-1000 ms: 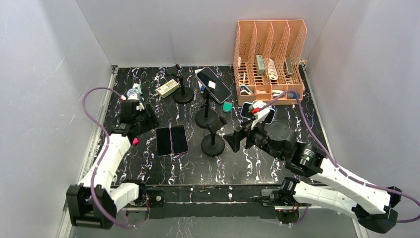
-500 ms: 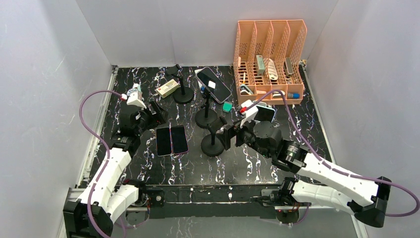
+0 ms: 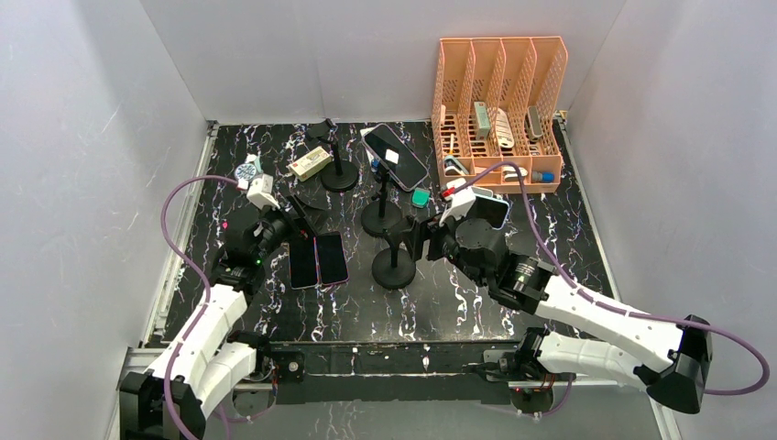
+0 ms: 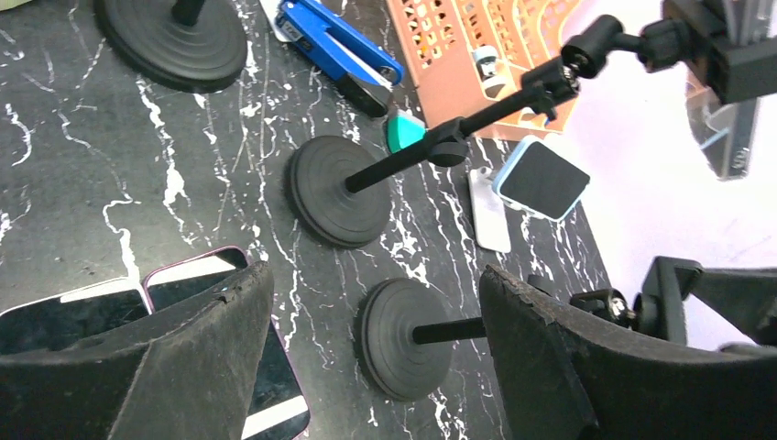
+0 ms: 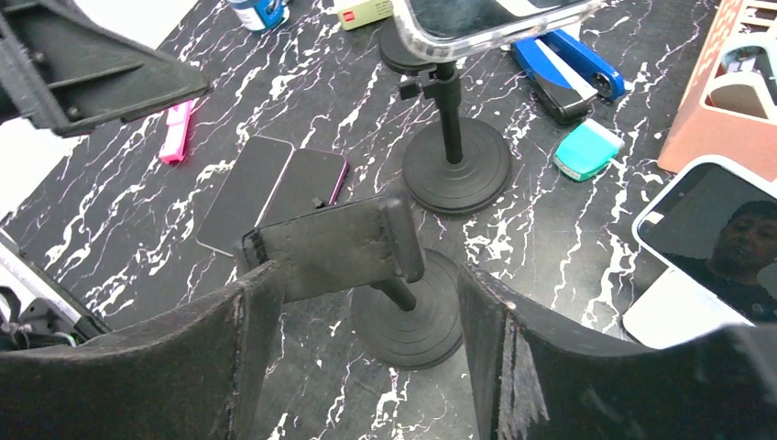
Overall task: Remove the phone from the phone stand
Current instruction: Pick up the phone stand at the center of the board.
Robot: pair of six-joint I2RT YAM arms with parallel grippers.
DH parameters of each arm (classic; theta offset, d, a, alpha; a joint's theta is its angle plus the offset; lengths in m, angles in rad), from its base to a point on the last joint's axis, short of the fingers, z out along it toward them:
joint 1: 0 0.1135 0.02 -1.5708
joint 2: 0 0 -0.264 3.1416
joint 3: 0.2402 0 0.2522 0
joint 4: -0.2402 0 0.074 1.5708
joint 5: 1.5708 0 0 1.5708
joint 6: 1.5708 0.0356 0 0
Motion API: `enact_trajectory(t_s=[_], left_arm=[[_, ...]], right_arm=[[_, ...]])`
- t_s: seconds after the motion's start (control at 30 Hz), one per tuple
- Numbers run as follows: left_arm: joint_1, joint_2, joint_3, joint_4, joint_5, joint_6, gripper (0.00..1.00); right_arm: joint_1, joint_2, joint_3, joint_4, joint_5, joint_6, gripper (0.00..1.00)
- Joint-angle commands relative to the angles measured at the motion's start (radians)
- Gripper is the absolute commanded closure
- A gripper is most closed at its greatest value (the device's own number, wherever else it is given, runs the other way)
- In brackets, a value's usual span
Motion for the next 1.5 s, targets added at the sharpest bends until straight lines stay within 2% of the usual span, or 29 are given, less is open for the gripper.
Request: enact_trajectory(t_s=[0.0, 0.23, 0.43, 0.67, 0.93, 1.27, 1.47], left_arm=[[-0.011, -0.028, 0.025, 0.027, 0.046, -0.005, 0.21], [-0.048, -0.040, 0.072, -0.068, 0.037, 0.067, 0.21], [-0.070, -0.097, 0.104, -0.209, -0.005, 0.155, 0.21], [-0.081, -0.096, 0.101, -0.206, -0.005, 0.155, 0.21], [-0.083, -0.096, 0.096, -0.198, -0.002, 0.154, 0.22], [-0.085, -0.091, 0.093, -0.192, 0.002, 0.149, 0.22], [-0.085, -0.099, 0.091, -0.192, -0.002, 0.151, 0.22]], right_arm=[[-0.041, -0.006, 0.025, 0.063, 0.011, 0.043, 0.26], [-0.153, -0.003, 0.003, 0.109, -0.139, 0.062, 0.38], [-0.189, 0.005, -0.017, 0.156, -0.234, 0.064, 0.43], [-0.198, 0.031, -0.022, 0.157, -0.282, 0.065, 0.44], [-0.205, 0.041, -0.041, 0.139, -0.292, 0.077, 0.50], [-0.206, 0.046, -0.052, 0.139, -0.318, 0.089, 0.64], [-0.206, 0.057, -0.047, 0.142, -0.336, 0.079, 0.81]])
